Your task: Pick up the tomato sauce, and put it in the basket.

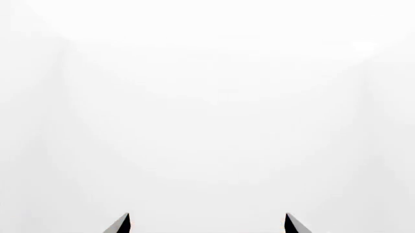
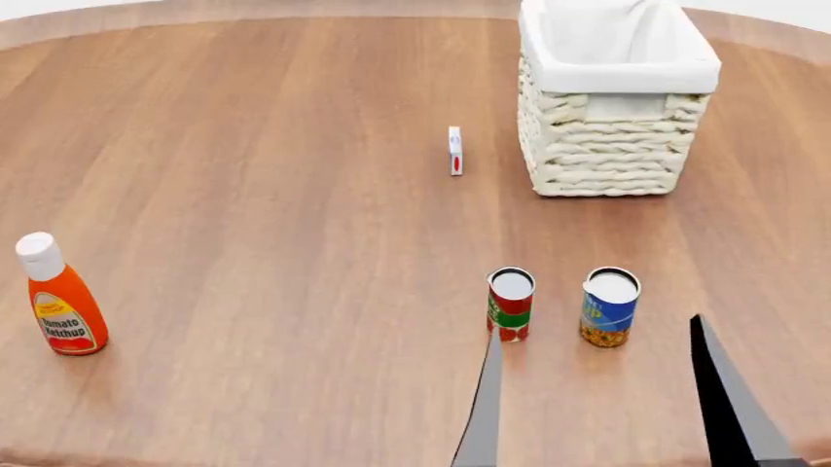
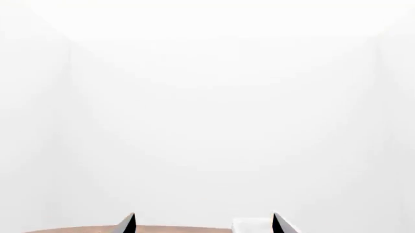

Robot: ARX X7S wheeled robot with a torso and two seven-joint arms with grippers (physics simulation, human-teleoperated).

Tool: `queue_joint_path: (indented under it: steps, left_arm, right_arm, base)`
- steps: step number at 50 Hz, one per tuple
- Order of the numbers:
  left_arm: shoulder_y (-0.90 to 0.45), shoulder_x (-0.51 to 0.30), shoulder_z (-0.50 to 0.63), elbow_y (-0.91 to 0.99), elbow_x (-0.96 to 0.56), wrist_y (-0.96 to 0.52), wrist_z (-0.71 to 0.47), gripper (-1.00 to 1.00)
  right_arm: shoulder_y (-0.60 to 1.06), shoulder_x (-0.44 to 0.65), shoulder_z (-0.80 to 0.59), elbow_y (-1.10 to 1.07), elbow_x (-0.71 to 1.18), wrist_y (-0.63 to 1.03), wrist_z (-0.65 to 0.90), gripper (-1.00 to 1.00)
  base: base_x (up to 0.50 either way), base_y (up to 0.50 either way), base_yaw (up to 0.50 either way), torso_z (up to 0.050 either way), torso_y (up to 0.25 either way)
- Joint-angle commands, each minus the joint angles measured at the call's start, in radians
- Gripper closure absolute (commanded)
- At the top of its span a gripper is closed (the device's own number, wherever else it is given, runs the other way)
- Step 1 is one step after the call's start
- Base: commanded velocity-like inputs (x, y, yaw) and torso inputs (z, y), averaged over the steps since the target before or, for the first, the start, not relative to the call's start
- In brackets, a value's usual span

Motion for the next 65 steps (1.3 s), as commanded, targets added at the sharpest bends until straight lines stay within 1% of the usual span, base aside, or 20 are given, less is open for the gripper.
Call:
queue_joint_path:
  steps: [1, 8, 17, 21, 30, 65]
  left_arm:
    - [-0.090, -0.283, 0.190, 0.096, -0.063, 0.135, -0.281, -1.00]
    - [-0.090, -0.299, 0.192, 0.097, -0.066, 0.150, -0.298, -1.00]
    - [-0.111, -0.307, 0.231, 0.098, -0.047, 0.152, -0.312, -1.00]
    - [-0.116, -0.292, 0.246, 0.082, -0.038, 0.148, -0.307, -1.00]
    - [-0.112, -0.302, 0.246, 0.077, -0.041, 0.163, -0.311, -1.00]
    - [-0.114, -0.295, 0.265, 0.060, -0.024, 0.167, -0.312, -1.00]
  right_arm:
    - [0.352, 0.268, -0.463, -0.100, 0.082, -0.111, 0.362, -1.00]
    - [0.425, 0.286, -0.561, -0.098, 0.070, -0.135, 0.390, -1.00]
    - [0.445, 0.292, -0.612, -0.093, 0.032, -0.147, 0.399, -1.00]
    - [0.449, 0.289, -0.620, -0.090, 0.032, -0.146, 0.404, -1.00]
    - [0.441, 0.287, -0.628, -0.078, 0.024, -0.157, 0.405, -1.00]
    - [0.405, 0.276, -0.635, -0.026, 0.015, -0.205, 0.386, -1.00]
  base:
    - [0.00, 0.00, 0.00, 0.000, 0.000]
    - [0.00, 0.00, 0.00, 0.000, 0.000]
    - [0.22, 0.00, 0.00, 0.000, 0.000]
    - [0.40, 0.00, 0.00, 0.000, 0.000]
    - [0.42, 0.00, 0.00, 0.000, 0.000]
    - [0.41, 0.00, 0.00, 0.000, 0.000]
